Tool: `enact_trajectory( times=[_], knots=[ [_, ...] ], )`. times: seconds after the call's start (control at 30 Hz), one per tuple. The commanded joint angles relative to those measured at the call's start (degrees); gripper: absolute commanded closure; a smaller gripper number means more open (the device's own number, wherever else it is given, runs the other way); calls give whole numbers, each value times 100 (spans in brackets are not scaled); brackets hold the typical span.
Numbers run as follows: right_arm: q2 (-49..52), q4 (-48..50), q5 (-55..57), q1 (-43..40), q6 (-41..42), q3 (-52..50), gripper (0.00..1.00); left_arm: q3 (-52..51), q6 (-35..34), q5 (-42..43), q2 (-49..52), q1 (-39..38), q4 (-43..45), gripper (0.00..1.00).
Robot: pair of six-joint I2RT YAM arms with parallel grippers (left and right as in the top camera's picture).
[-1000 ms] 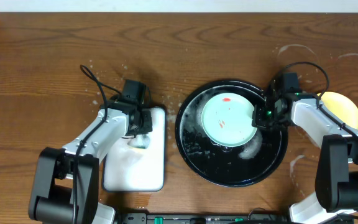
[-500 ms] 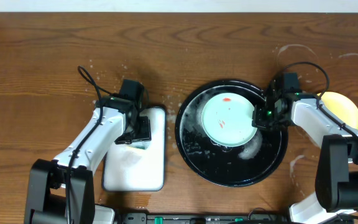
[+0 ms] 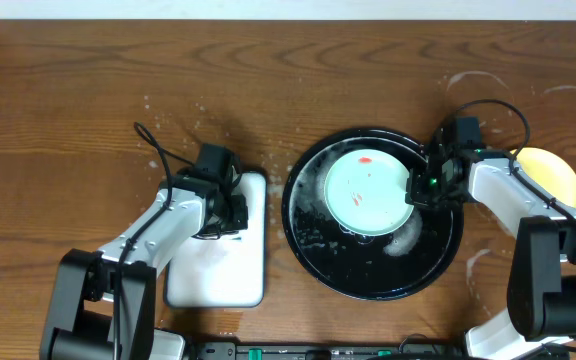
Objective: Clean dirty plates on tray and stack at the side
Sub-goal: 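Grasp the sponge in the foam tray with the left gripper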
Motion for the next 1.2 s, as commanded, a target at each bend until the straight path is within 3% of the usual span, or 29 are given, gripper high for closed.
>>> enact_trajectory(
  times=[0.0, 0.07, 0.1, 0.13, 0.23, 0.5, 0.77, 0.83, 0.87, 0.9, 0.93, 1.17],
  knots=[
    [107, -85, 358, -42, -57, -92, 99, 83, 35, -417, 225, 79, -433, 93],
    [105, -85, 358, -42, -57, -92, 99, 367, 37, -428, 181, 101, -745, 92],
    [105, -85, 358, -42, -57, -90, 99, 549, 35, -461, 160, 118, -935, 83],
    [105, -90, 358, -42, -57, -92, 99, 682, 37, -463, 142, 133, -1073, 65],
    [105, -94, 358, -42, -57, -92, 99, 1137, 39, -463, 118, 181, -1578, 46],
    [105, -87, 361, -42, -59, -92, 99, 1381, 61, -468, 114, 184, -1982, 42],
    [105, -87, 358, -42, -59, -92, 99, 472, 52, -654, 238, 184, -931, 43],
    [105, -85, 361, -42, -59, -92, 99, 254, 52, -654, 321, 184, -688, 53],
    [105, -85, 358, -42, -59, -92, 99, 190, 55, -654, 345, 184, -612, 63],
    [105, -83, 358, -42, -59, -92, 99, 111, 55, -654, 367, 184, -498, 81],
    [105, -83, 358, -42, -59, -92, 99, 101, 55, -654, 372, 184, -485, 92],
    [105, -85, 358, -42, -59, -92, 99, 560, 57, -658, 323, 186, -922, 92]
  ],
)
